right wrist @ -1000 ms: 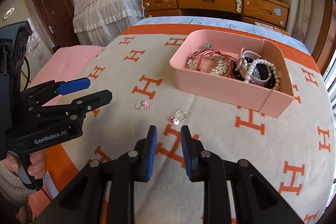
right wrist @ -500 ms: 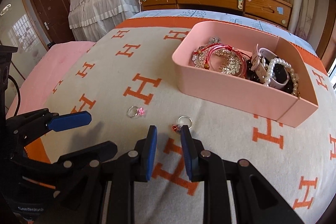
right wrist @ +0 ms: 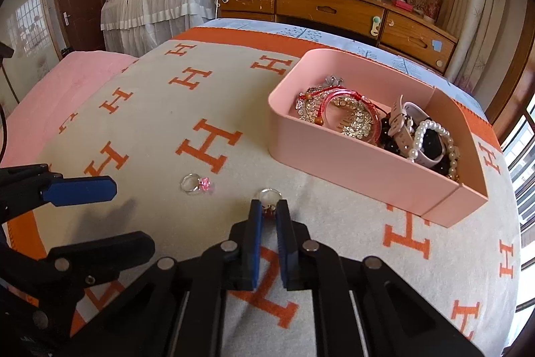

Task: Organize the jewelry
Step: 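Grasp the silver red-stone ring with the right tool, then grasp the pink-stone ring with the left tool while the right tool holds its ring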

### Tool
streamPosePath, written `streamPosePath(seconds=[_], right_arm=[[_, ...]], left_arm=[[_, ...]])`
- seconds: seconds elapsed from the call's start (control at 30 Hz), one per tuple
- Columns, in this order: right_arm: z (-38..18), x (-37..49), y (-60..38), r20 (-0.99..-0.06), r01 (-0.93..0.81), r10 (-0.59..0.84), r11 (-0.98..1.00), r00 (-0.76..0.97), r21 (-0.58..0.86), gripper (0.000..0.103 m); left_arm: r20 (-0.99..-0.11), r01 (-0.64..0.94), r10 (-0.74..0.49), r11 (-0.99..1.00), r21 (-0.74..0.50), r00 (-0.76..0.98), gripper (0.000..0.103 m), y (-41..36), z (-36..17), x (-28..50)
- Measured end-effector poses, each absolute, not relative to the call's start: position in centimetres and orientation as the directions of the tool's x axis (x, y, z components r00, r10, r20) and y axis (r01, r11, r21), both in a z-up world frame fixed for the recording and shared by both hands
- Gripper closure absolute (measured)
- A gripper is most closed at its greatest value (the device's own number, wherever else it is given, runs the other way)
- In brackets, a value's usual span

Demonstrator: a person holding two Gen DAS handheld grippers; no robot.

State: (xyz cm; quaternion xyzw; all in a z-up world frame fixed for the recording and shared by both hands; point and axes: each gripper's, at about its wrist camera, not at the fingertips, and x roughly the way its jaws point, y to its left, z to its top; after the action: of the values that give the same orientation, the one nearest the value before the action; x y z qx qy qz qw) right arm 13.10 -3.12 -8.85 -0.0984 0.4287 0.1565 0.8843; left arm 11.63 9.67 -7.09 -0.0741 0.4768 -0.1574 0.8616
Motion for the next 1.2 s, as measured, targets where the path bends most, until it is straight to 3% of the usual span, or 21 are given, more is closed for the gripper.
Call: streamPosePath(seconds=[0.57,1.2], right_arm=[[-8.9,12.2,-9.0,-0.777,-0.285,0.284,0.948,0.562,0.141,0.095],[-9.3,11.9,-11.4,-0.735,-0.289,0.41,0.911,0.54,0.296,0.095]], left_arm=[[-0.783,0.083,-0.436,0.89,-0.448,0.443,0.043,6.7,-8.3,14.9],[-0.818,0.094,-0.326,0.942,-0.322,0.474,0.043,4.4,-7.9,16.5]])
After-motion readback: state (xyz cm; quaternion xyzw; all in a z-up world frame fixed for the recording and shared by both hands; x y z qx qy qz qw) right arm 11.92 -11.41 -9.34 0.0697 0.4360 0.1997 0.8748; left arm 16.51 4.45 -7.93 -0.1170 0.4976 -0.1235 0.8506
